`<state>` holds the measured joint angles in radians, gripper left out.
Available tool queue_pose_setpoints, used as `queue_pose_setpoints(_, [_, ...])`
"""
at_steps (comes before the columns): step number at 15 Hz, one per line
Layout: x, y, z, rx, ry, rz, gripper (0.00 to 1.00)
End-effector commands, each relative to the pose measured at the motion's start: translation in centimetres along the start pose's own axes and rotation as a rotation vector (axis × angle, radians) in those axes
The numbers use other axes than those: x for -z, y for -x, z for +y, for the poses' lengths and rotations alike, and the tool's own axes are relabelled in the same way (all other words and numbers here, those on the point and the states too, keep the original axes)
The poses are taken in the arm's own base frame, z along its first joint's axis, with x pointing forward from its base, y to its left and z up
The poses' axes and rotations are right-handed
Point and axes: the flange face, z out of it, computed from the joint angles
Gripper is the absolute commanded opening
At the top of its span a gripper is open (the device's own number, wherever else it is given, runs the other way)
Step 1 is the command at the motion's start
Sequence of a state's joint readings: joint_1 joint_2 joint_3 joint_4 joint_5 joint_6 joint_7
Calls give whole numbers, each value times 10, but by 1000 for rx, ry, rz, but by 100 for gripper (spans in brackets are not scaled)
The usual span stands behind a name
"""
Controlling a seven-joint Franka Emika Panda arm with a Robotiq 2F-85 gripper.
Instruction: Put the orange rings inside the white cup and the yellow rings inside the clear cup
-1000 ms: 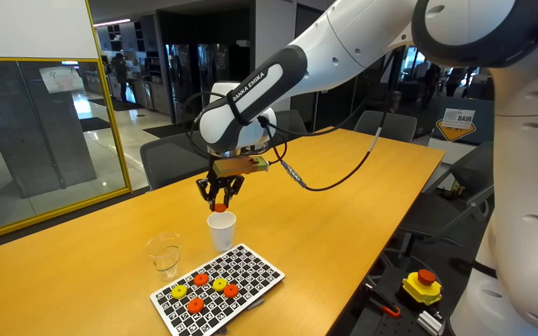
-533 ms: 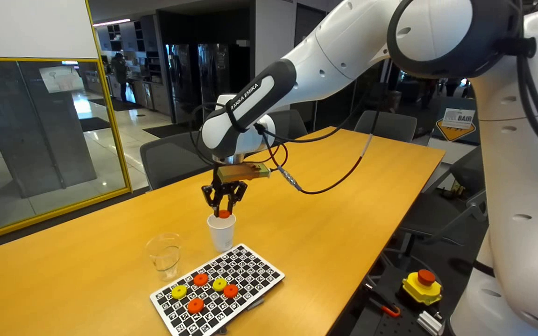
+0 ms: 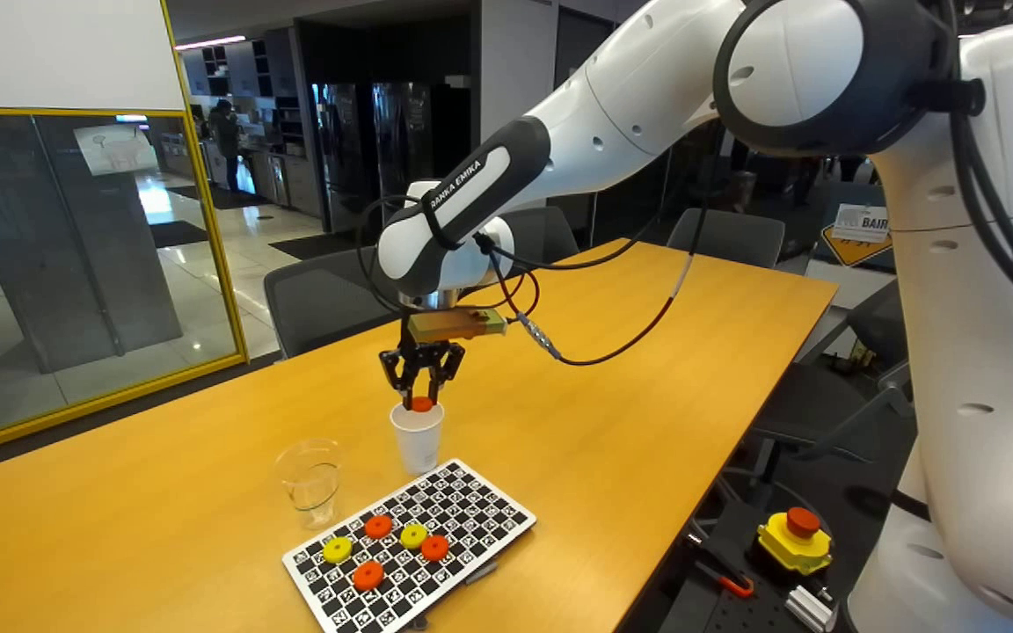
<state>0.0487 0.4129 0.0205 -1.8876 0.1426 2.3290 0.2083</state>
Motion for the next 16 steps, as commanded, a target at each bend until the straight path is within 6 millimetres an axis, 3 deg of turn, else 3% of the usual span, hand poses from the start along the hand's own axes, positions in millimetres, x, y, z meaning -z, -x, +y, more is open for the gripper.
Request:
queue_pose_setpoints(1, [8, -5, -5, 1, -25, -9, 77])
queue_pose_setpoints(4, [13, 2, -7, 1, -14, 2, 99])
queue_pose_setpoints(10, [11, 50, -30, 76, 17, -23, 100])
queue_pose_setpoints(14, [-21, 102, -53, 153, 31, -70, 100])
queue_pose_setpoints(16, [-37, 117, -62, 179, 45, -81, 100])
